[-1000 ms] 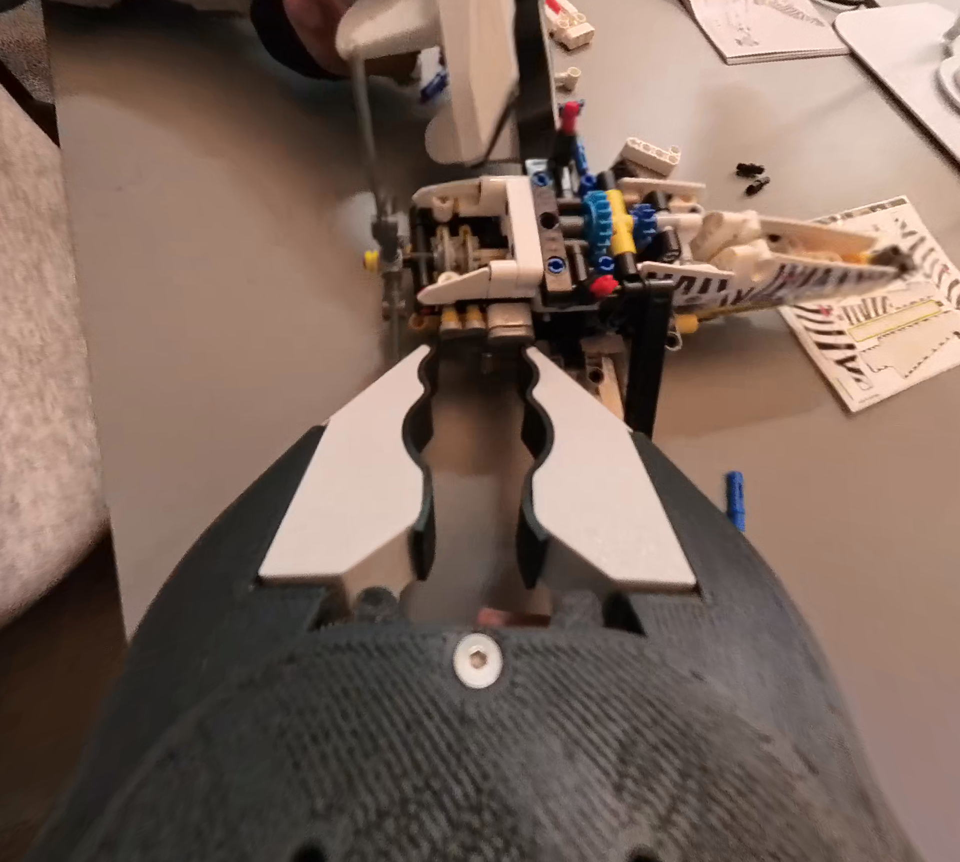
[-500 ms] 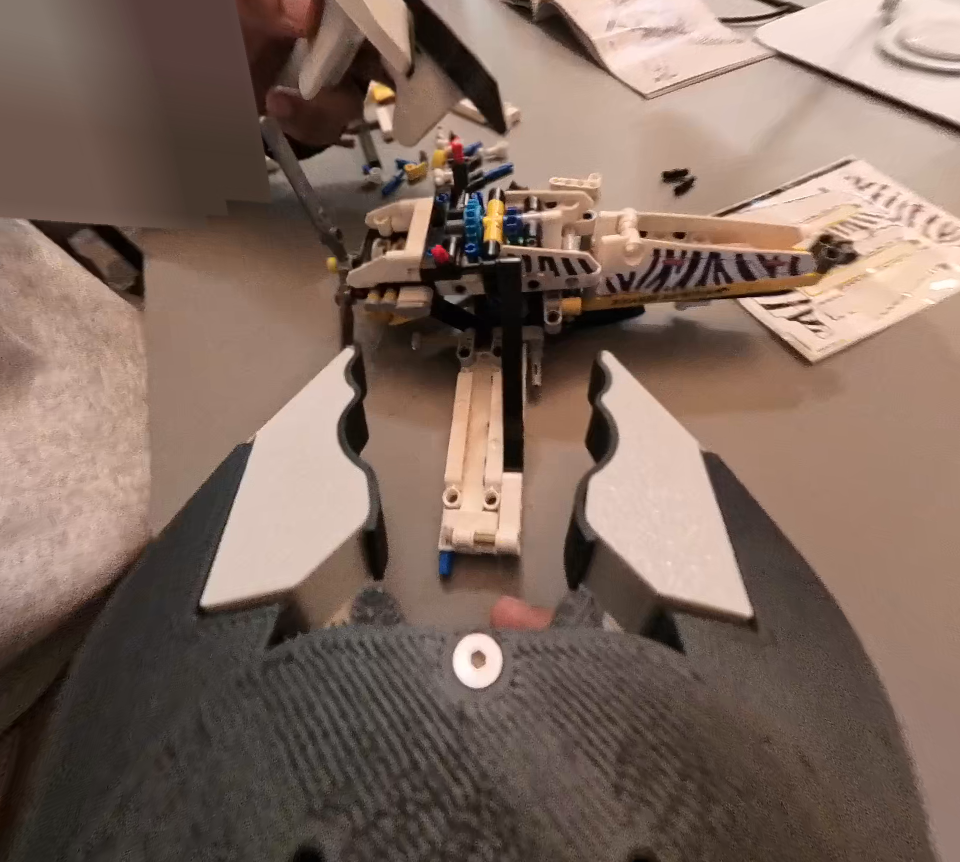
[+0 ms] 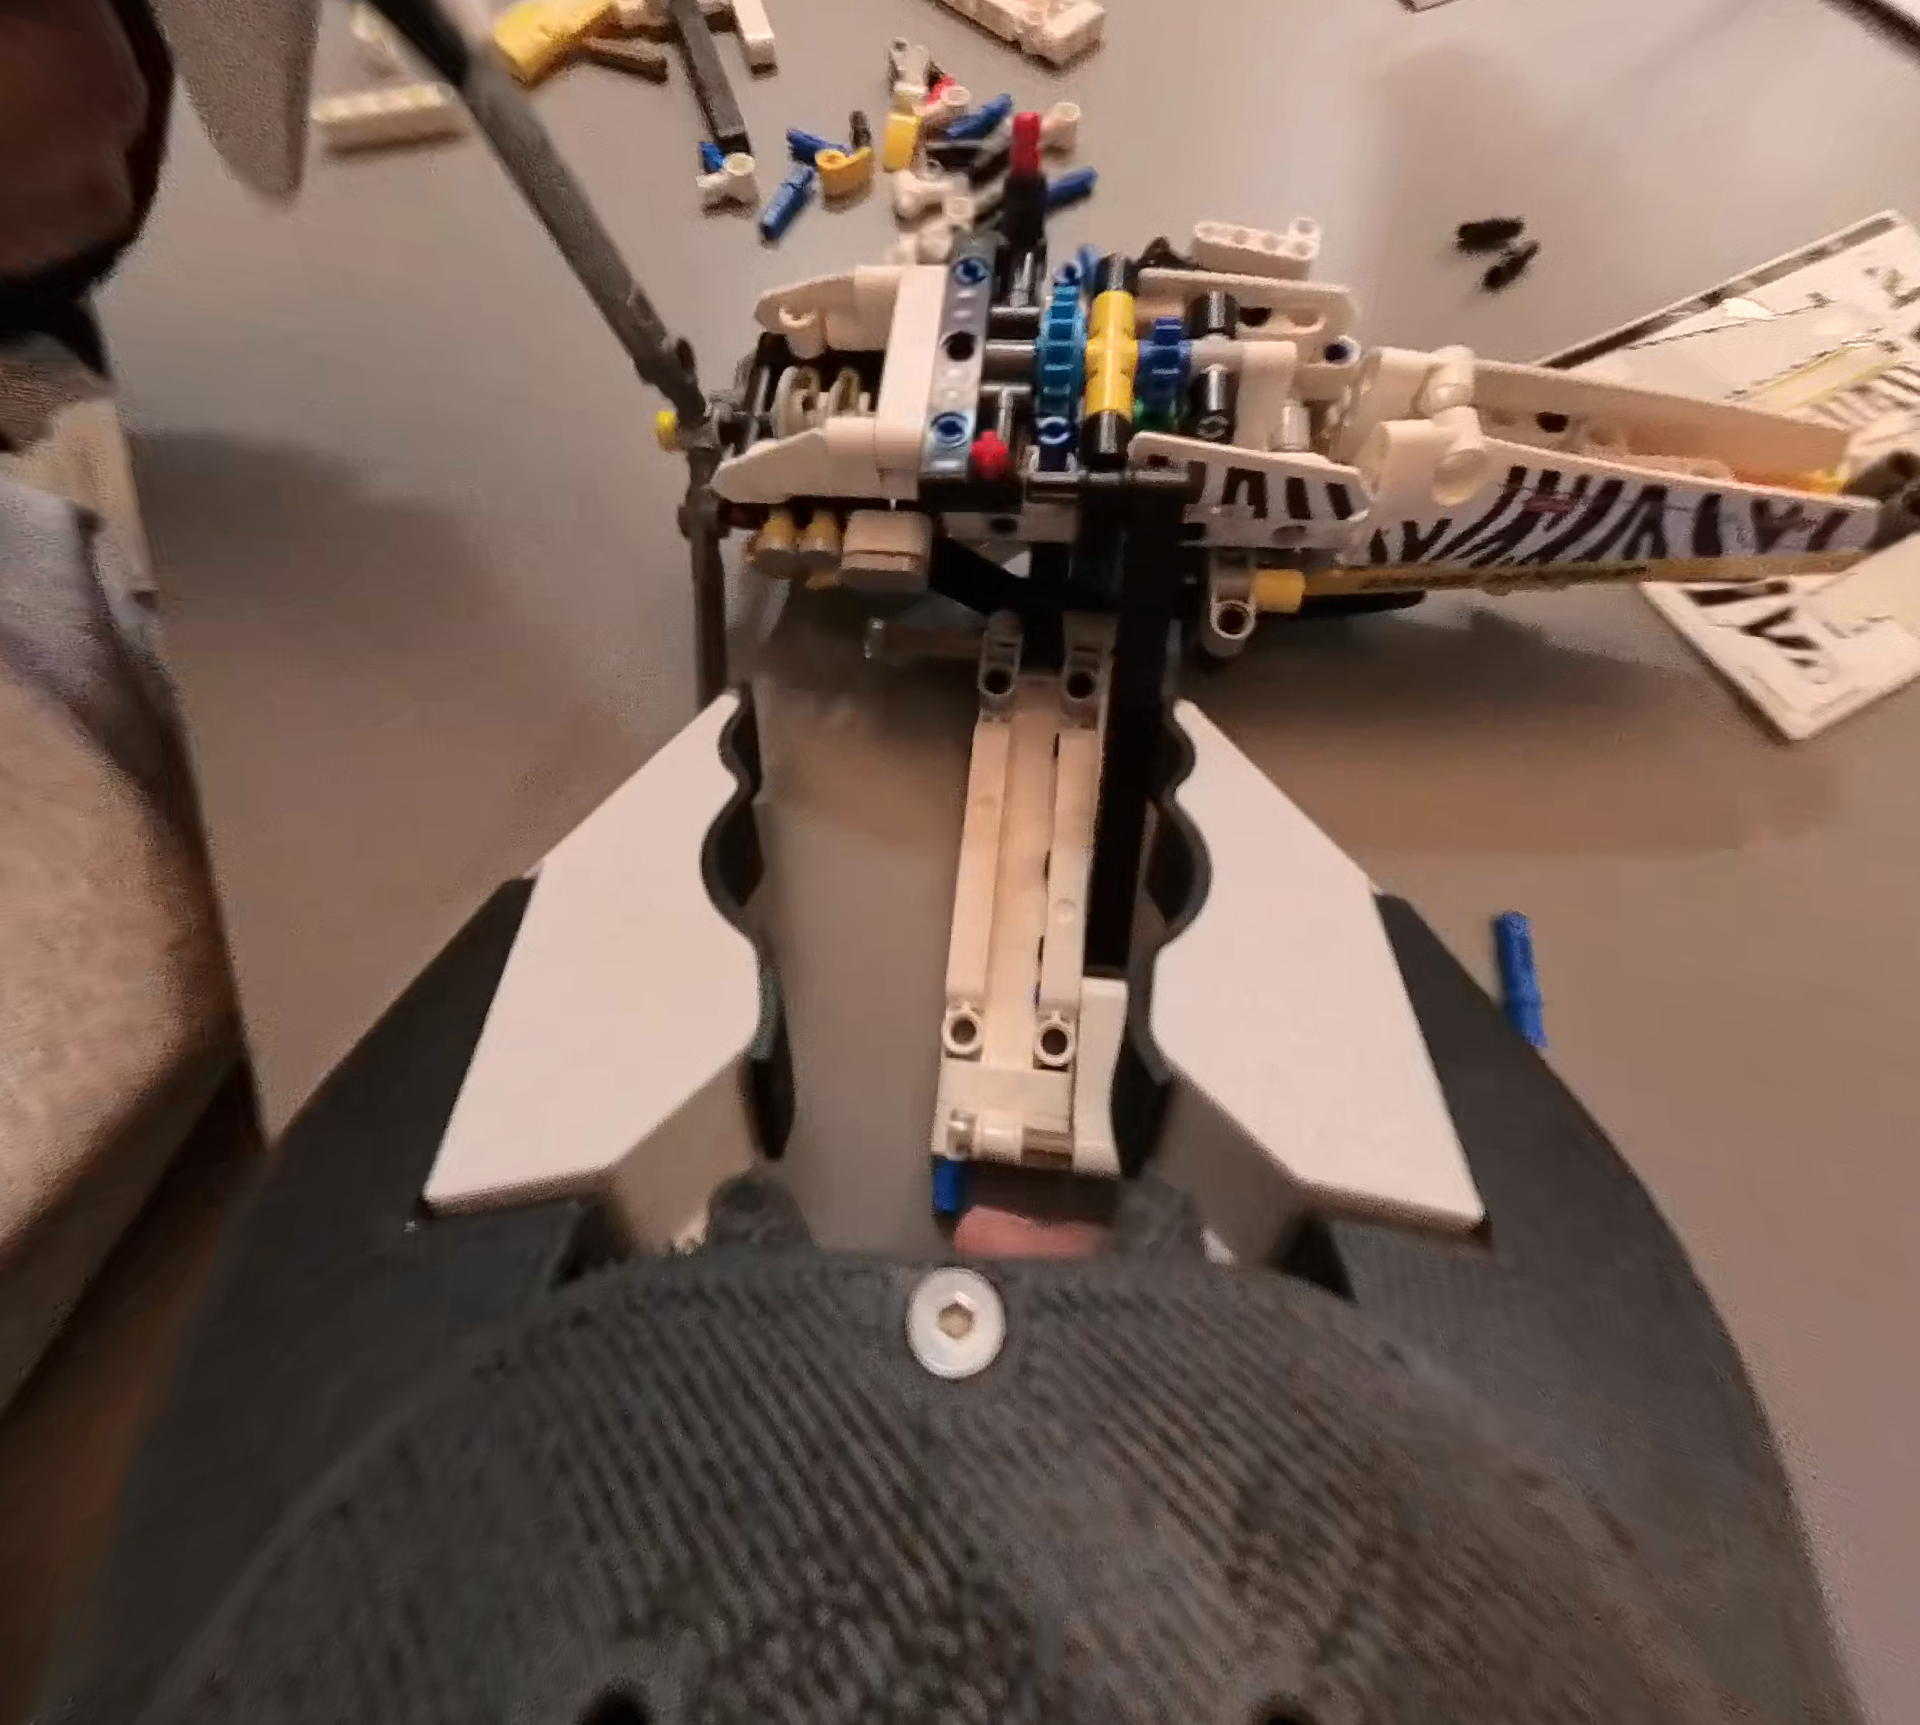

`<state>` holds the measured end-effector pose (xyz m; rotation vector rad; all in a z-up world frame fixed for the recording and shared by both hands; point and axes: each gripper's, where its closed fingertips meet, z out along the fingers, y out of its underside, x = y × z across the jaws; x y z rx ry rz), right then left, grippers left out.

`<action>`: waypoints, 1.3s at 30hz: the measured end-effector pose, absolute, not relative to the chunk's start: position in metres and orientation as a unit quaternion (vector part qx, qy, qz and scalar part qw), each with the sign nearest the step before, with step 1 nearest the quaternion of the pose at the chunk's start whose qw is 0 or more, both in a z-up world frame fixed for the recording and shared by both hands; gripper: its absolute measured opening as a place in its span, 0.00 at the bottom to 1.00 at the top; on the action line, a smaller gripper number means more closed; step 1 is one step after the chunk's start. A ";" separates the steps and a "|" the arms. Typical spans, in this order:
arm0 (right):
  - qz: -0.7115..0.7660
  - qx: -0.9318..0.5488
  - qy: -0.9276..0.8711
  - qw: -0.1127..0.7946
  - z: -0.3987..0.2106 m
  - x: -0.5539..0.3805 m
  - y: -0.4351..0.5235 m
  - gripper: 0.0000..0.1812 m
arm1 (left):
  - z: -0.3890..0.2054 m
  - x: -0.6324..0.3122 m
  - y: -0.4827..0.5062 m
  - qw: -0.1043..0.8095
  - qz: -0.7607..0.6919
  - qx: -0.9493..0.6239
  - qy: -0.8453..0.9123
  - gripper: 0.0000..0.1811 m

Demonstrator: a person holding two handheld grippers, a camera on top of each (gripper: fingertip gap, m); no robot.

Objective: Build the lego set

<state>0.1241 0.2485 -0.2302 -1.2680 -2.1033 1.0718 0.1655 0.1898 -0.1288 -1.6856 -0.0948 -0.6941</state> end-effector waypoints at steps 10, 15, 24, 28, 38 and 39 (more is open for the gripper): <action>0.346 -0.470 -0.778 0.233 -0.243 0.142 0.208 0.39 | -0.131 0.161 0.140 0.626 -0.136 -0.766 -0.052 0.32; 0.330 -0.495 -0.764 0.249 -0.244 0.150 0.213 0.40 | -0.172 0.149 0.130 0.572 -0.016 -0.818 -0.053 0.38; 0.355 -0.592 -0.676 0.258 -0.243 0.167 0.187 0.38 | -0.165 0.097 0.126 0.578 0.045 -0.804 -0.134 0.48; 0.360 -0.570 -0.693 0.254 -0.243 0.169 0.145 0.46 | -0.151 0.118 0.114 0.609 0.002 -0.782 -0.131 0.44; 0.492 -0.579 -0.581 0.293 -0.205 0.157 0.164 0.40 | -0.193 0.160 0.135 0.564 -0.164 -0.786 -0.194 0.37; 0.493 -0.582 -0.576 0.296 -0.204 0.159 0.172 0.33 | -0.195 0.156 0.134 0.560 -0.150 -0.791 -0.195 0.36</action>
